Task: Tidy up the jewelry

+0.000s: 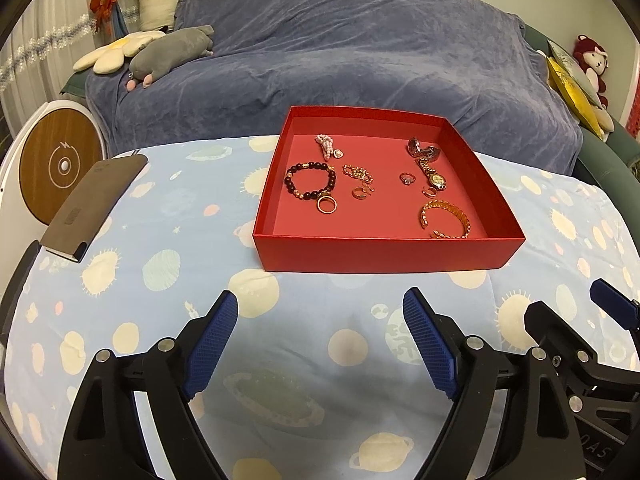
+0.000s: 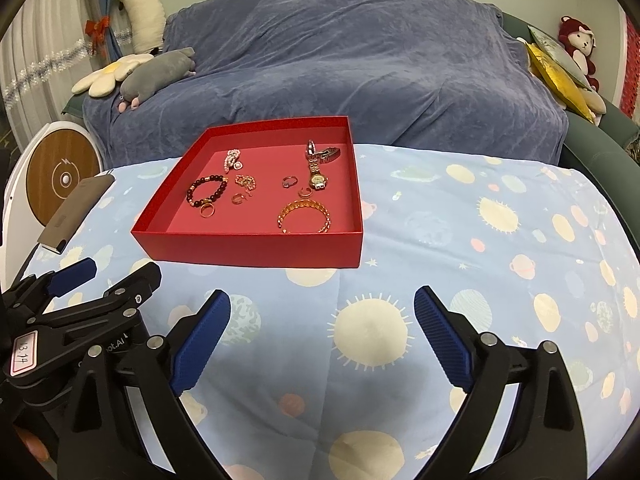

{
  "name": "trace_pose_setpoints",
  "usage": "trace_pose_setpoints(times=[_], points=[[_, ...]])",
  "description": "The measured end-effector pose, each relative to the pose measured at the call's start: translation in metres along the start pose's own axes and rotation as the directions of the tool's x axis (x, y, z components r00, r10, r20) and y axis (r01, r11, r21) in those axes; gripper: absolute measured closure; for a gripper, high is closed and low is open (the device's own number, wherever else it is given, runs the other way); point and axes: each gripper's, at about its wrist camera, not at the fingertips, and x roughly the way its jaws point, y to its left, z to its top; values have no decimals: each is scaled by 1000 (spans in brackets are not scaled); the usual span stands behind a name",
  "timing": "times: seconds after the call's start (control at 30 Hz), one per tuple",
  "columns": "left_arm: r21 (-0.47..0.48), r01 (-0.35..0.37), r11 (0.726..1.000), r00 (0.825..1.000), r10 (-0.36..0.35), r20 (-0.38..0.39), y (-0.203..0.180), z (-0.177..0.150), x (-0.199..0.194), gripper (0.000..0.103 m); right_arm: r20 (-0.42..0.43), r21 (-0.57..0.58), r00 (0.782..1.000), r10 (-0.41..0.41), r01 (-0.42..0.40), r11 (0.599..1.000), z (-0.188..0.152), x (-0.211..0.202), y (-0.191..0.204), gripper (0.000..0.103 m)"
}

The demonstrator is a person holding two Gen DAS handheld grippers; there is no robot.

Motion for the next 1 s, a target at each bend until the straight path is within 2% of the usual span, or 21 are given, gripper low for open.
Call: trace_pose_setpoints(times=[0.63,0.77,0.9,1.0], points=[[0,-53,999,998,53,37,0,0,-9,20,29,-9,1000,-13,13,1000,-2,-7,4,12],[-5,-63,998,997,63,37,0,0,-11,20,34,-11,999,-15,16,1000,-2,-8,3,12],[-11,-63,998,998,63,-7,-2,2,-8,20,40,-15,999,-25,26,1000,0,-11,3,12],[-15,-60,998,998,60,11,-1,1,-10,20,43,-16,999,-24,24,1000,0,-12,3,12]])
